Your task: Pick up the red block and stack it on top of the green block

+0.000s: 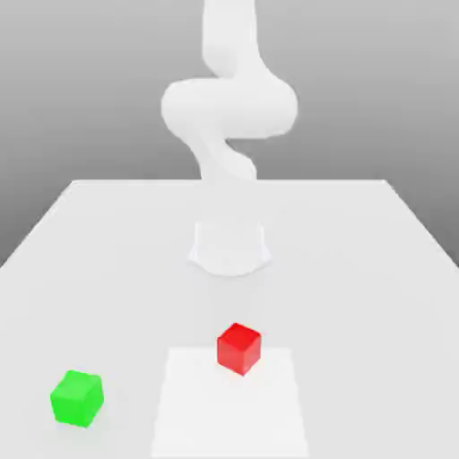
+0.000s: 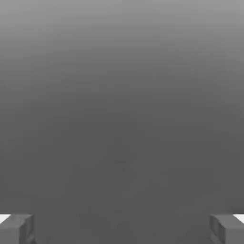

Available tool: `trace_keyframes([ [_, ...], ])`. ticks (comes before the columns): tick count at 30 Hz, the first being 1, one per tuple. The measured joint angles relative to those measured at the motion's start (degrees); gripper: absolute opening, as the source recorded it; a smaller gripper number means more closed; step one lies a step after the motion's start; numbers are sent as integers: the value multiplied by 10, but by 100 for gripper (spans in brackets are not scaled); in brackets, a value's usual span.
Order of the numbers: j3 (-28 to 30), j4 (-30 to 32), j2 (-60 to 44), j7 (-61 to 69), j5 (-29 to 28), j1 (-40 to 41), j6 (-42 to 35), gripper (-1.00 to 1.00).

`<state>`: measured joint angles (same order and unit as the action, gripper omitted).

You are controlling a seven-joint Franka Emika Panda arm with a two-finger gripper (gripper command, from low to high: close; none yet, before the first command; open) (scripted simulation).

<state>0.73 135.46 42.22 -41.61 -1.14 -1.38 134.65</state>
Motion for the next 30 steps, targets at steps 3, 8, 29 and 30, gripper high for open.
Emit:
trace_keyframes([
  [3,14,52,-53,62,-16,-20,42,0],
  [8,42,136,-142,168,-36,-49,110,0],
  [29,25,309,-519,528,71,-62,413,-100],
  [30,25,309,-519,527,71,-62,413,-100],
])
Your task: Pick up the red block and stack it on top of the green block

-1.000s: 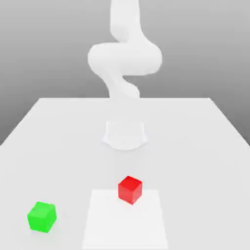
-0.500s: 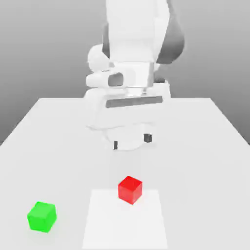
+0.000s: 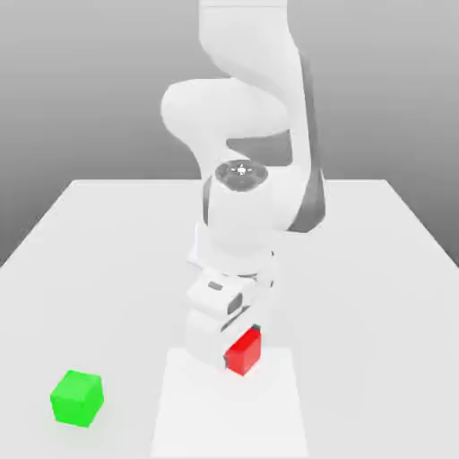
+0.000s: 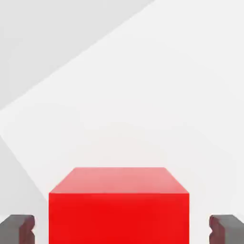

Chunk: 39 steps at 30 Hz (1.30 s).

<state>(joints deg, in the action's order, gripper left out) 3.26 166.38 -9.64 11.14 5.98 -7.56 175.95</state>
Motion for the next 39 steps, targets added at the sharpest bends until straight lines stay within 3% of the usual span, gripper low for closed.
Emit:
trace_keyframes([
  [4,-4,0,-2,-1,-1,4,1,-100],
  [10,19,16,109,-51,-71,1,-93,-100],
  [14,31,2,150,-56,-63,12,-148,-100],
  [21,78,-92,105,-76,-22,83,-202,-100],
  [30,132,-214,44,-141,-24,173,-262,-100],
  [35,108,-230,-43,-110,27,195,-193,-100],
  [36,102,-231,-56,-105,35,199,-182,100],
  [39,102,-231,-56,-105,35,199,-182,100],
])
